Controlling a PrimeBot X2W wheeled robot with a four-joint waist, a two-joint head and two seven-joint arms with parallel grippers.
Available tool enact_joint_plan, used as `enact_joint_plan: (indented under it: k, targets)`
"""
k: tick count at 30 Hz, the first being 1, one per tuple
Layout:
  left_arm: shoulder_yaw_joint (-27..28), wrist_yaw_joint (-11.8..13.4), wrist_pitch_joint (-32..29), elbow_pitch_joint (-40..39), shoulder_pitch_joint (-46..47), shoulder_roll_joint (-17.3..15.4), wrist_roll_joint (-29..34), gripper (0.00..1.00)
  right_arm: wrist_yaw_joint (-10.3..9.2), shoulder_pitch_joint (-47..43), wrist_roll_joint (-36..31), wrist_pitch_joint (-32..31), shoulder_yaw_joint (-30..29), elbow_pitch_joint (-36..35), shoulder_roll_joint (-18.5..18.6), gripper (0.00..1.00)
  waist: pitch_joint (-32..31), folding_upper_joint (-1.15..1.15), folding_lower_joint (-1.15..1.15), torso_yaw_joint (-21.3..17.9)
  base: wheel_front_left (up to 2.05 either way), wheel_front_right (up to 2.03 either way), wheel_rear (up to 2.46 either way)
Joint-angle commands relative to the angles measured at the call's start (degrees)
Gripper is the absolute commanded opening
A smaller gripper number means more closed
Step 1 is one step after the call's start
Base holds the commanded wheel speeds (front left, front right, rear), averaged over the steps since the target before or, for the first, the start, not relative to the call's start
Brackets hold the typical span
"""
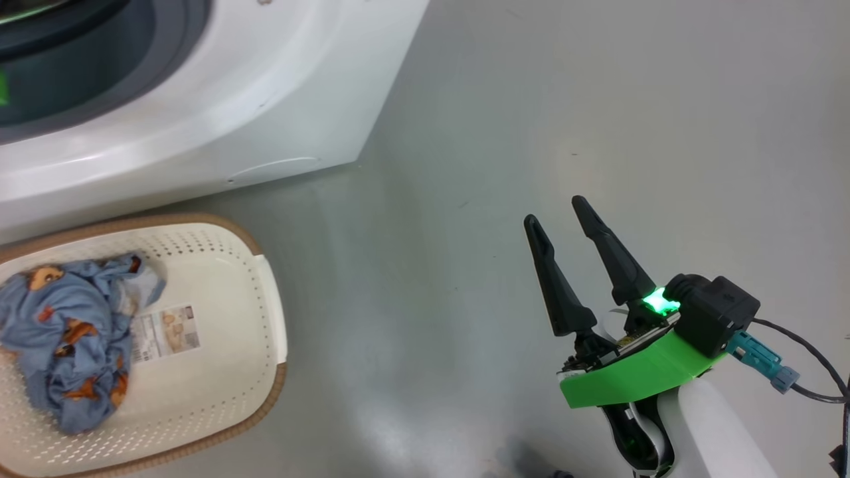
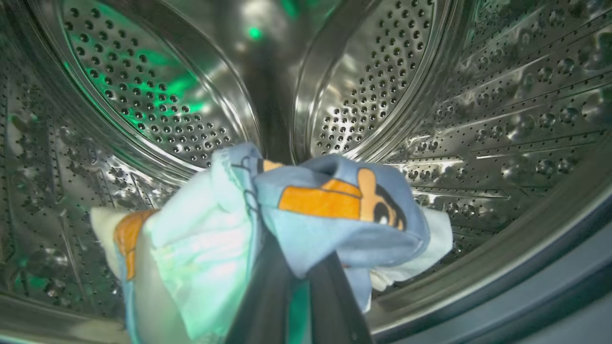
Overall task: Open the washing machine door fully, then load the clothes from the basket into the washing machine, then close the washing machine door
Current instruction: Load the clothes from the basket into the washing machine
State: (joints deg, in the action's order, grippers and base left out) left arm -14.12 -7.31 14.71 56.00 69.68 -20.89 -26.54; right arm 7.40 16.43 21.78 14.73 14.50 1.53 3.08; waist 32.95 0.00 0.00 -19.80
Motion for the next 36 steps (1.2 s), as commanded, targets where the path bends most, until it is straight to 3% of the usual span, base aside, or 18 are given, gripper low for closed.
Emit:
enact_joint_plan:
  k: [1, 11, 21, 24, 25, 36]
  targets:
    - [0.92, -0.18, 0.29, -1.18, 1.86, -3.11, 1.0, 0.0, 0.09, -0.57, 0.36, 0.27, 1.64, -1.55, -0.2, 1.0, 0.35, 0.0, 0.0, -0.84, 0.0, 0.0, 0.0]
    - [5.55, 0.21, 0.29, 1.22, 2.69, -6.52, 3.65, 0.0, 0.09, -0.86, 0.91, 0.27, 3.33, -1.76, -0.2, 1.0, 0.41, 0.0, 0.0, -4.19, 0.0, 0.0, 0.0]
    - [3.45, -0.07, 0.29, 9.99, 5.33, -6.08, 4.36, 0.0, 0.09, -1.09, 0.57, 0.27, 3.43, -1.84, -0.2, 1.0, 0.05, 0.0, 0.0, -4.47, 0.0, 0.0, 0.0]
    - [3.14, -0.12, 0.29, 11.26, 6.02, -5.96, 3.9, 0.56, 0.09, -0.94, 0.57, 0.27, 3.51, -1.97, -0.2, 1.0, 0.04, 0.0, 0.0, -4.33, 0.0, 0.0, 0.0]
    - [3.12, -0.13, 0.29, 11.43, 6.14, -5.95, 3.72, 1.0, 0.09, -0.91, 0.55, 0.27, 3.47, -2.02, -0.2, 1.0, 0.04, 0.0, 0.0, -4.23, 0.0, 0.0, 0.0]
    - [1.64, -0.16, 0.29, 8.4, 4.8, -4.65, 0.8, 1.0, 0.09, -0.68, 0.3, 0.27, 2.98, -1.88, -0.2, 1.0, -0.3, 0.0, 0.0, -2.96, 0.0, 0.0, 0.0]
